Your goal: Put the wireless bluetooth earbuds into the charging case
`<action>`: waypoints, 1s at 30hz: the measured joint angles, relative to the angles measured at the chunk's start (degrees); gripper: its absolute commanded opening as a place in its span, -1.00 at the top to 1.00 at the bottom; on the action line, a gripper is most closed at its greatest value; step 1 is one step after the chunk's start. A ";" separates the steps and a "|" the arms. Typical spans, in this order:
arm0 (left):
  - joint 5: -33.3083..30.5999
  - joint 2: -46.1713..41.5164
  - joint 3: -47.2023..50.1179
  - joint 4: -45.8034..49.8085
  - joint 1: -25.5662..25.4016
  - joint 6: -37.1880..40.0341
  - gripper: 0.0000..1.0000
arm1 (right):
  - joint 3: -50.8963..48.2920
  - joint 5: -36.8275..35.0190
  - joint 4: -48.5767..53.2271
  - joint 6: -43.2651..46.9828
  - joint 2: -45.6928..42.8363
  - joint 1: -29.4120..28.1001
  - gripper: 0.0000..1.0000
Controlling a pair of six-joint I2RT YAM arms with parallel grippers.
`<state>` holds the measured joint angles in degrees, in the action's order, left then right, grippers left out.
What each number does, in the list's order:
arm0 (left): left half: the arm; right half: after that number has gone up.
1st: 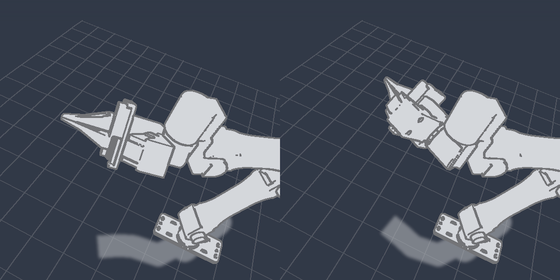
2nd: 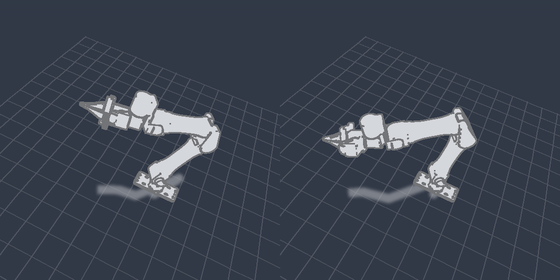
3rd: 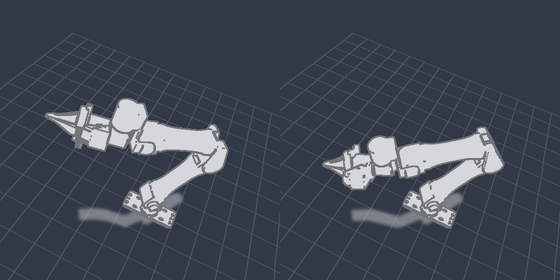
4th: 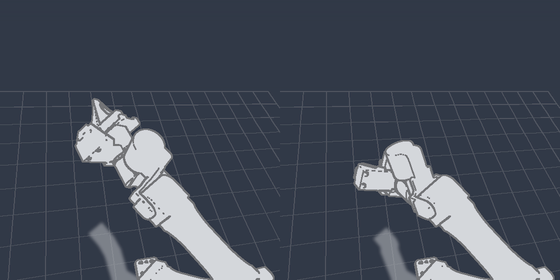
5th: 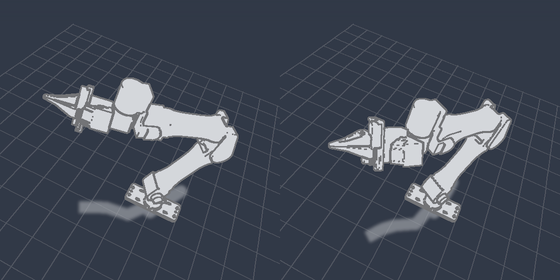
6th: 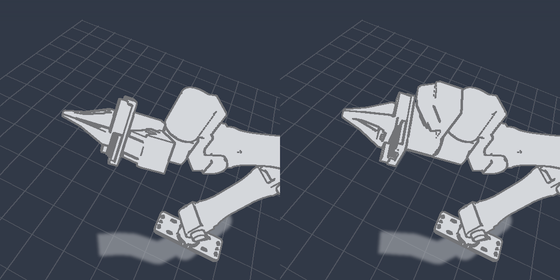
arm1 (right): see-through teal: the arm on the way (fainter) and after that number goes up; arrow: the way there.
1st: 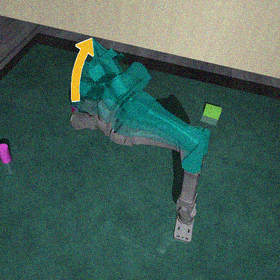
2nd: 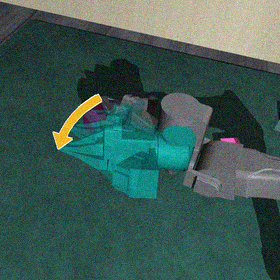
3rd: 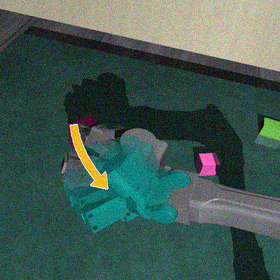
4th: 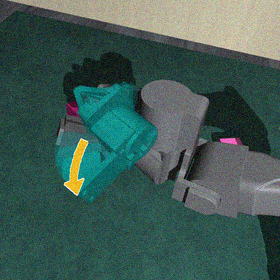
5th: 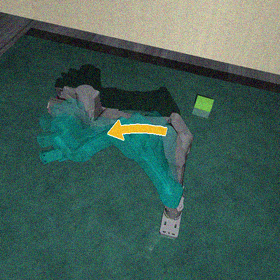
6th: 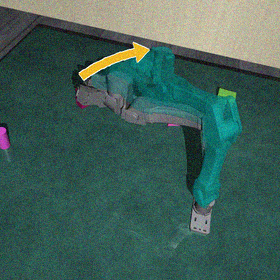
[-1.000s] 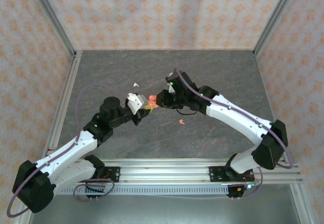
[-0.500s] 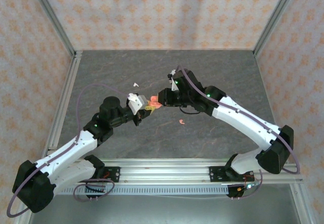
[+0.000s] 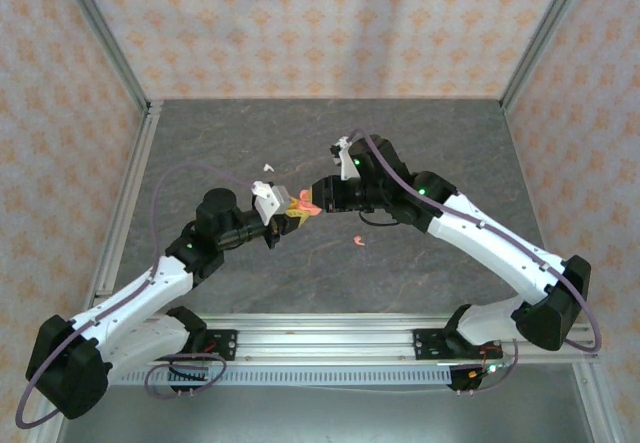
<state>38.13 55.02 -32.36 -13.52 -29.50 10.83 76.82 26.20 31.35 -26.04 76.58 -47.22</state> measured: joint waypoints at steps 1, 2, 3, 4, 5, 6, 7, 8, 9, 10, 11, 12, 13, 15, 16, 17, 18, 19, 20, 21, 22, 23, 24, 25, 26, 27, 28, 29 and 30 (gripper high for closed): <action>0.11 0.00 -0.04 0.00 0.00 -0.13 1.00 | 0.00 0.37 -0.20 0.00 0.00 0.00 0.68; 0.26 0.00 -0.07 -0.02 0.00 -0.31 1.00 | 0.00 0.76 -0.42 0.00 0.00 0.00 0.68; 0.35 0.00 -0.07 -0.04 0.00 -0.39 1.00 | 0.00 0.96 -0.70 0.00 0.00 0.00 0.68; 0.44 0.00 -0.07 -0.04 0.00 -0.48 1.00 | 0.00 1.18 -1.03 -0.02 0.00 0.00 0.67; 0.46 0.00 -0.07 -0.04 0.00 -0.50 1.00 | -0.02 1.36 -1.40 -0.02 0.00 0.00 0.68; 0.46 0.00 -0.07 -0.04 0.00 -0.52 1.00 | -0.02 1.60 -1.77 -0.04 0.00 0.00 0.68; 0.46 0.00 -0.07 -0.07 0.00 -0.52 1.00 | -0.02 1.79 -2.19 -0.07 0.00 0.00 0.68; 0.46 0.00 -0.07 -0.07 0.00 -0.52 1.00 | -0.04 1.97 -2.67 -0.09 0.02 0.00 0.68; 0.46 0.00 -0.07 -0.07 0.00 -0.52 1.00 | -0.11 2.16 -3.15 -0.09 0.02 0.00 0.68; 0.46 0.00 -0.07 -0.09 0.00 -0.55 1.00 | -0.11 2.27 -3.37 -0.11 0.02 0.00 0.68; 0.46 0.00 -0.07 -0.11 0.00 -0.55 1.00 | -0.22 2.38 -3.78 -0.24 0.02 0.00 0.68; 0.46 0.00 -0.07 -0.15 0.00 -0.55 1.00 | -0.31 2.40 -4.00 -0.26 0.04 0.00 0.68; 0.46 0.00 -0.07 -0.24 0.00 -0.55 1.00 | -0.42 2.40 -4.09 -0.26 0.04 0.00 0.68; 0.46 0.00 -0.07 -0.46 0.00 -0.55 1.00 | -0.72 2.40 -4.09 -0.26 0.07 0.00 0.68; 0.46 0.00 -0.07 -0.46 0.00 -0.55 1.00 | -0.81 2.38 -4.02 -0.26 0.07 0.00 0.68; 0.46 0.00 -0.07 -0.46 0.00 -0.55 1.00 | -0.87 2.36 -4.02 -0.26 0.09 0.00 0.68; 0.46 0.00 -0.07 -0.46 0.00 -0.55 1.00 | -0.87 2.36 -4.02 -0.26 0.07 0.00 0.68; 0.46 0.00 -0.07 -0.46 0.00 -0.55 1.00 | -0.87 2.34 -4.02 -0.26 0.09 0.00 0.68; 0.46 0.00 -0.07 -0.48 0.00 -0.55 1.00 | -0.87 2.34 -4.02 -0.26 0.07 0.00 0.68; 0.46 0.00 -0.07 -0.50 0.00 -0.55 1.00 | -0.87 2.34 -4.02 -0.26 0.07 0.00 0.68; 0.46 0.00 -0.07 -0.52 0.00 -0.57 1.00 | -0.96 2.32 -4.02 -0.26 0.07 0.00 0.68; 0.46 0.00 -0.07 -0.66 0.00 -0.74 1.00 | -1.09 2.34 -4.04 -0.26 0.07 0.00 0.68; 0.46 0.00 -0.07 -0.92 0.00 -0.92 1.00 | -1.22 2.34 -4.02 -0.26 0.07 0.00 0.68; 0.46 0.00 -0.07 -1.14 0.00 -0.98 1.00 | -1.42 2.34 -4.02 -0.26 0.07 0.00 0.68; 0.46 0.00 -0.07 -1.33 0.00 -1.25 1.00 | -1.62 2.34 -3.98 -0.26 0.07 0.00 0.68; 0.46 0.00 -0.07 -1.53 0.00 -1.46 1.00 | -1.70 2.36 -3.98 -0.26 0.07 0.00 0.68; 0.46 0.00 -0.07 -1.70 0.00 -1.64 1.00 | -1.75 2.36 -3.96 -0.26 0.07 0.00 0.68; 0.46 0.00 -0.07 -1.90 0.00 -1.84 1.00 | -1.79 2.36 -3.96 -0.26 0.07 0.00 0.68; 0.44 0.00 -0.07 -2.19 0.00 -2.01 1.00 | -1.84 2.38 -4.00 -0.28 0.07 0.00 0.68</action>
<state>38.57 55.02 -32.42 -15.70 -29.50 8.82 74.98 28.58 27.35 -26.33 76.64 -47.22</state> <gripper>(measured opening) 0.161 0.164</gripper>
